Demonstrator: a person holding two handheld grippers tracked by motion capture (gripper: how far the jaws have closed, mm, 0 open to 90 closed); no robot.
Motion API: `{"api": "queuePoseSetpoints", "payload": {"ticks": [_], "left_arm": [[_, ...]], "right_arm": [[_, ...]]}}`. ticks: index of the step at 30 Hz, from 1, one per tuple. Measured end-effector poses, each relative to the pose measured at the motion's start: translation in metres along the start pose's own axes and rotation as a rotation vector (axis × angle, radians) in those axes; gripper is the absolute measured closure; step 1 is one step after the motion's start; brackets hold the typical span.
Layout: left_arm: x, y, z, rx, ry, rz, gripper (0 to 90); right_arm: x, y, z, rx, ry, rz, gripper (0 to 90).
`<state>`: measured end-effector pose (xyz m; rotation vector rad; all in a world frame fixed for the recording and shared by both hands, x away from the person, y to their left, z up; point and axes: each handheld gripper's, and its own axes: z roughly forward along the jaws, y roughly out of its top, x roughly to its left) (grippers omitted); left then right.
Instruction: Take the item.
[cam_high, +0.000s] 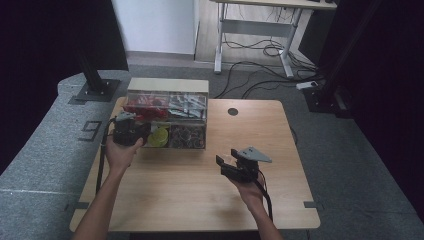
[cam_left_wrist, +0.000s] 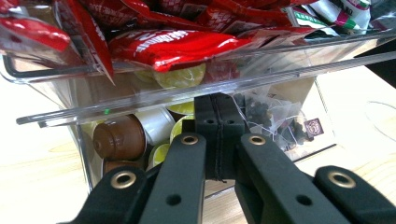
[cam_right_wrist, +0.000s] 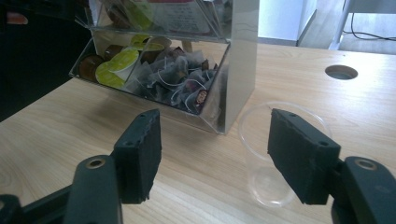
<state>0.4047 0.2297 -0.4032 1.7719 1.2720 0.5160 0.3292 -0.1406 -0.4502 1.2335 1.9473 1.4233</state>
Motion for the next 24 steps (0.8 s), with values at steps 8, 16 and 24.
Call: {"api": "queuePoseSetpoints", "payload": {"ticks": [8,16,24], "left_arm": [[-0.001,0.0,0.0,0.001,-0.001,0.0,90.0],[-0.001,0.0,0.0,-0.001,-0.005,0.002,90.0],[-0.002,0.0,0.0,0.001,-0.007,0.006,90.0]], "right_arm": [[0.009,0.004,0.012,0.001,0.02,-0.011,40.3],[0.022,0.008,0.033,0.016,0.05,-0.034,44.5],[0.032,0.011,0.051,0.029,0.063,-0.046,44.8]]}}
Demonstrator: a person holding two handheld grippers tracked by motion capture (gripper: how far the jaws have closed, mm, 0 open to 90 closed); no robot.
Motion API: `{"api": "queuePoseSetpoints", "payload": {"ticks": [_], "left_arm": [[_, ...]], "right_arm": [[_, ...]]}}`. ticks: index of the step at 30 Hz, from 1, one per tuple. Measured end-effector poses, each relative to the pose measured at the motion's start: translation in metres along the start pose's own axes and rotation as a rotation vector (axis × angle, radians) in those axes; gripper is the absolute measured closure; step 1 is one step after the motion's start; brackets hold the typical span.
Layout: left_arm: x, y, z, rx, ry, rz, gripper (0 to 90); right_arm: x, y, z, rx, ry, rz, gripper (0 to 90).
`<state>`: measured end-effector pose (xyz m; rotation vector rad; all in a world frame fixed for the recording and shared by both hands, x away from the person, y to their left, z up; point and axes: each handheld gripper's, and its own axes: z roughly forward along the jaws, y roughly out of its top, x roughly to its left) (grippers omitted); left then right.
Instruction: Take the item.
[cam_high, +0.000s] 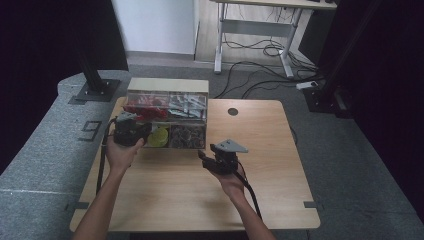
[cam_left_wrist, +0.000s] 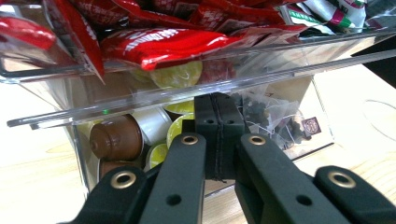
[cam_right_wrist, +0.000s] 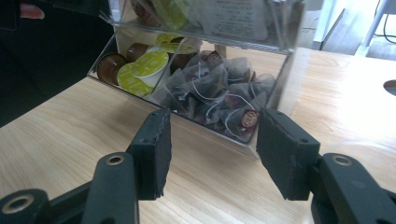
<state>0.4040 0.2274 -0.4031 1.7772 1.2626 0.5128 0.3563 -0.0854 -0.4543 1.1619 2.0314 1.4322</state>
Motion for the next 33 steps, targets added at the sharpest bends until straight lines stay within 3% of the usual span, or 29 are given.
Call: {"api": "queuePoseSetpoints", "payload": {"ticks": [12,33], "left_arm": [[-0.002,0.001,0.002,0.002,-0.007,0.001,90.0],[-0.003,0.0,0.003,0.0,-0.006,0.007,90.0]], "right_arm": [[0.012,0.005,0.025,0.011,0.025,-0.017,44.5],[0.021,0.014,0.059,0.033,0.044,-0.023,46.2]]}}
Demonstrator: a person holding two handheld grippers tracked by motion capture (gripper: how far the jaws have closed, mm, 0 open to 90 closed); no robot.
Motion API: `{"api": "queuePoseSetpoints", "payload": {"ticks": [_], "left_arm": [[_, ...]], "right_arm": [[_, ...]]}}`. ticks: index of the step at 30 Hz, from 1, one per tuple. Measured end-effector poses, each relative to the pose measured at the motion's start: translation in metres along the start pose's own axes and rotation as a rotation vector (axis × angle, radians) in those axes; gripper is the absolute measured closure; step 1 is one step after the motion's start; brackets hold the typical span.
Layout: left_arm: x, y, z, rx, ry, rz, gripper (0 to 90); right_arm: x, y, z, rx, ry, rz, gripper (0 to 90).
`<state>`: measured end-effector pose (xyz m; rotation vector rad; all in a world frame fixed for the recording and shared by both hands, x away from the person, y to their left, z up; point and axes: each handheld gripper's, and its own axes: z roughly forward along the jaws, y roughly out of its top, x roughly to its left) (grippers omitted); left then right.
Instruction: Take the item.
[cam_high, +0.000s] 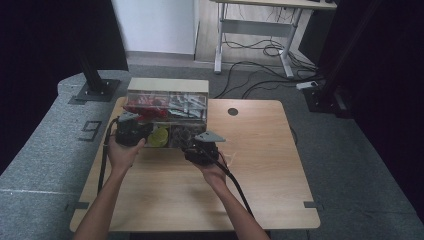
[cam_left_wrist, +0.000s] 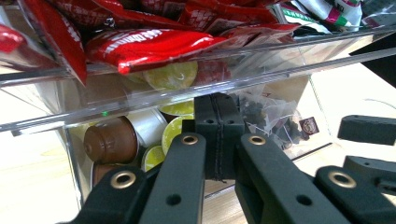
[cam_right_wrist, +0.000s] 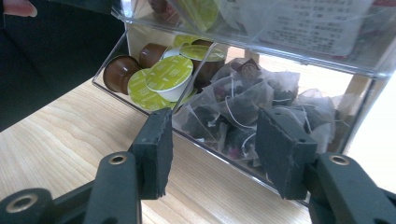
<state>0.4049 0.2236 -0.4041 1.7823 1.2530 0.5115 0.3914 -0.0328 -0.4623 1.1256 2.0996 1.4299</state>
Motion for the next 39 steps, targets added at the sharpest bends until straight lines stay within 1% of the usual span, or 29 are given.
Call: {"api": "queuePoseSetpoints", "payload": {"ticks": [7,10,12,13,15,16,17,18,19,20,21,24,25,27,29,31,39], "left_arm": [[-0.001,0.001,0.001,0.003,0.0,0.002,90.0],[-0.002,0.001,0.002,0.001,-0.002,0.0,90.0],[-0.002,0.001,0.002,0.001,-0.002,0.001,90.0],[-0.002,0.001,0.002,0.001,-0.001,0.001,90.0],[-0.002,0.0,0.002,-0.003,-0.002,0.001,90.0],[-0.002,0.001,0.002,-0.001,-0.003,0.001,90.0],[-0.002,0.001,0.002,-0.001,-0.003,0.001,90.0],[-0.002,0.001,0.002,0.003,-0.002,0.005,90.0],[-0.002,0.001,0.002,0.003,-0.002,0.005,90.0],[-0.003,0.001,0.002,0.003,-0.003,0.005,90.0],[-0.003,0.001,0.002,0.003,-0.003,0.006,90.0],[-0.002,0.001,0.003,-0.002,-0.008,0.002,90.0],[-0.002,0.001,0.003,-0.001,-0.008,0.002,90.0],[-0.002,0.001,0.003,-0.002,-0.009,0.002,90.0],[-0.002,0.001,0.003,-0.004,-0.01,0.001,90.0],[-0.002,0.0,0.003,-0.005,-0.013,-0.001,90.0],[-0.002,0.0,0.003,-0.007,-0.014,-0.001,90.0]], "right_arm": [[0.001,0.002,0.007,0.001,0.002,0.003,46.6],[0.005,0.003,0.014,-0.002,0.007,0.009,46.8],[0.006,0.003,0.016,0.001,0.01,0.013,46.8],[0.008,0.003,0.021,0.008,0.011,0.01,46.7],[0.008,0.004,0.023,0.009,0.011,0.009,46.7],[0.01,0.004,0.026,0.015,0.005,0.005,46.5],[0.01,0.004,0.026,0.015,0.005,0.005,46.5],[0.01,0.004,0.031,0.021,0.004,0.005,46.4],[0.01,0.004,0.031,0.021,0.004,0.005,46.4],[0.011,0.004,0.036,0.031,0.005,0.011,46.3],[0.011,0.004,0.036,0.031,0.005,0.011,46.3],[0.013,0.004,0.044,0.031,0.0,0.014,46.2],[0.013,0.005,0.048,0.03,-0.007,0.022,46.2],[0.013,0.005,0.049,0.032,-0.008,0.028,46.2],[0.013,0.005,0.052,0.028,-0.013,0.026,46.3],[0.016,0.006,0.055,0.027,-0.031,0.008,46.6],[0.015,0.007,0.065,0.045,-0.048,0.001,47.4]]}}
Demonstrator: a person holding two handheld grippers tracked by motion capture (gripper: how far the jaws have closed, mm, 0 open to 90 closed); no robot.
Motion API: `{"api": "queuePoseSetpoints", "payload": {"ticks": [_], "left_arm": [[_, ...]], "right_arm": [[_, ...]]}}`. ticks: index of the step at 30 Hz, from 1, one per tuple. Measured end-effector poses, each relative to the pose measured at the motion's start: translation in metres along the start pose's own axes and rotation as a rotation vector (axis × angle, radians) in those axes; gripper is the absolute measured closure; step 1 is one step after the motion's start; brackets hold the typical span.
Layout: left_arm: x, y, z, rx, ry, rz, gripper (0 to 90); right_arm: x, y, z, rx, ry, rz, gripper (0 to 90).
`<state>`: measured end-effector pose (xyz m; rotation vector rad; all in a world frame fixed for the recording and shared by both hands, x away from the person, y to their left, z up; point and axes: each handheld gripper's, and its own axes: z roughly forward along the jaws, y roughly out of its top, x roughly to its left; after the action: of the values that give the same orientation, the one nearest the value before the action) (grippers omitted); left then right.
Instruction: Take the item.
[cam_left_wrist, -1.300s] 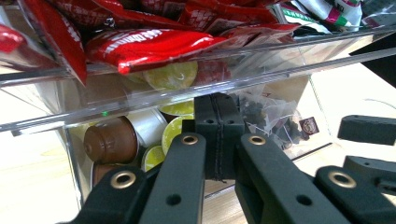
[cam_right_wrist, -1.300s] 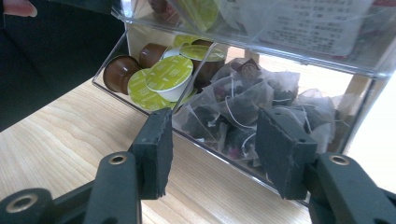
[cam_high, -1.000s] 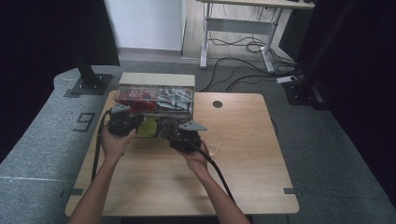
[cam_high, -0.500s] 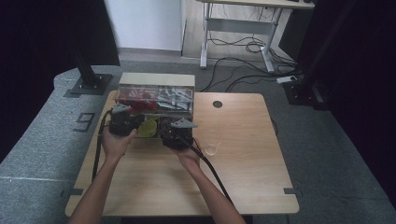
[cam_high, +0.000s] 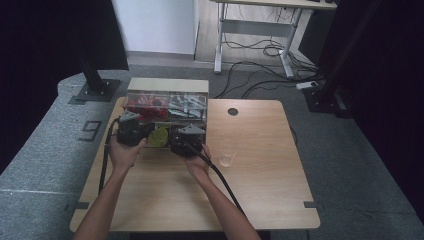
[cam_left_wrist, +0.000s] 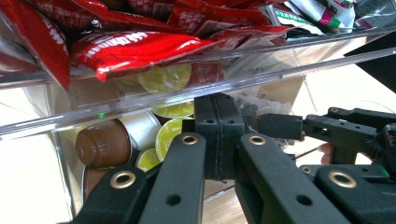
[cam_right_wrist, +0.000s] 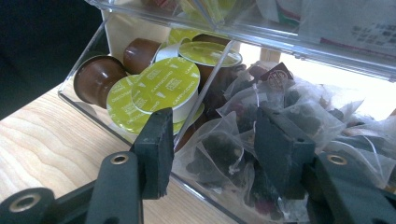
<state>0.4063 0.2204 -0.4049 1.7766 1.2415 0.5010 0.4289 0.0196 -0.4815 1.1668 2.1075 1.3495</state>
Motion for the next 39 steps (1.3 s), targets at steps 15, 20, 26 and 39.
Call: {"api": "queuePoseSetpoints", "payload": {"ticks": [15,20,26,39], "left_arm": [[-0.001,0.0,0.0,0.002,-0.002,0.002,90.0],[-0.001,-0.001,0.0,0.001,-0.002,0.003,90.0],[-0.001,-0.001,0.0,0.0,0.0,0.005,90.0],[-0.002,-0.001,0.0,-0.001,0.0,0.0,90.0]], "right_arm": [[-0.001,-0.003,0.009,0.044,-0.02,-0.018,58.2],[-0.002,-0.005,0.01,0.054,-0.018,-0.021,73.5],[-0.008,-0.005,0.007,0.057,0.01,-0.006,88.6],[-0.012,0.006,-0.022,-0.041,0.036,-0.004,88.8]]}}
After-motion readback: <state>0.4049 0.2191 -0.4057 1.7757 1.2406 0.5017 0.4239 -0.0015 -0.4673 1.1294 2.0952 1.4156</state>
